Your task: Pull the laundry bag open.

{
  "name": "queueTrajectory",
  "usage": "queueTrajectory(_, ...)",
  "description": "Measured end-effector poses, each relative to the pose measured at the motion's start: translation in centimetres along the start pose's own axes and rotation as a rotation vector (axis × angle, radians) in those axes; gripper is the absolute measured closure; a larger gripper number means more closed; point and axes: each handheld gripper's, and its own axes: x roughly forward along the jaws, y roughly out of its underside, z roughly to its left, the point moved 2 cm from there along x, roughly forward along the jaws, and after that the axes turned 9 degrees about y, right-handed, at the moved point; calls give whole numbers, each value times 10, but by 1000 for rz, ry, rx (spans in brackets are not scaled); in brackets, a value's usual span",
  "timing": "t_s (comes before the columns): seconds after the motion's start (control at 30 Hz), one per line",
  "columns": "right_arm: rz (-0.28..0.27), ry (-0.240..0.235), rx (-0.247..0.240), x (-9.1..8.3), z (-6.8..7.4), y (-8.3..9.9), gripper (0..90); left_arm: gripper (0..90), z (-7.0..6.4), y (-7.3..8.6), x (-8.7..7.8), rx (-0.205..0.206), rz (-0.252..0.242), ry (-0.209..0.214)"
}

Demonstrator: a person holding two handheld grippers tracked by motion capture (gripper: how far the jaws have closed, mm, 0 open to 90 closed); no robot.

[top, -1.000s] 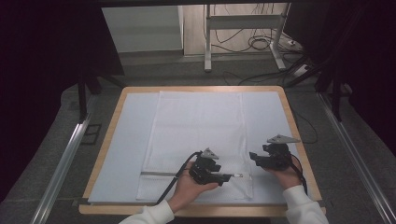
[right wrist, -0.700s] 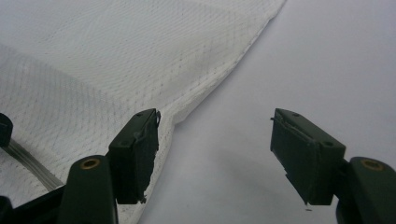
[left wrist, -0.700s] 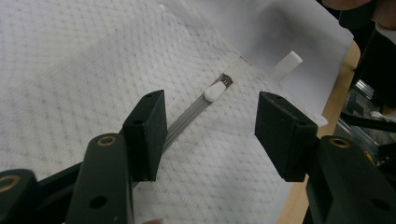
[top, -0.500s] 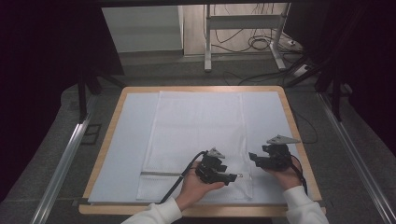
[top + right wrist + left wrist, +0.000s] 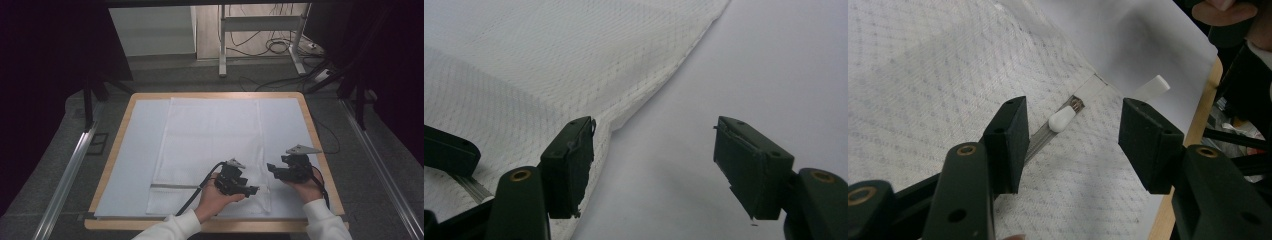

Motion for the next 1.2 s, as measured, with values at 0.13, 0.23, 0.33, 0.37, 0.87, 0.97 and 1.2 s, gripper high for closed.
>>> queueTrajectory(0.13,-2,2,1,1,-1,0,315,472,1,0,2,-10,3,4)
queueTrajectory(0.23,-2,1,3,2,-1,-1,315,473,1,1,4,-11,8,12)
queueTrajectory(0.33,0,-2,-7,3,1,-3,314,492,2,2,5,-21,8,20)
queueTrajectory(0.37,-1,-1,-12,3,1,-3,314,496,2,2,6,-21,9,21)
queueTrajectory(0.87,-14,5,-6,2,0,-7,314,554,3,0,14,-52,11,53)
queueTrajectory(0.97,-16,6,-2,2,-1,-7,314,572,3,0,14,-54,10,56)
queueTrajectory(1.2,-18,10,3,2,-1,-7,314,636,3,0,16,-64,10,56)
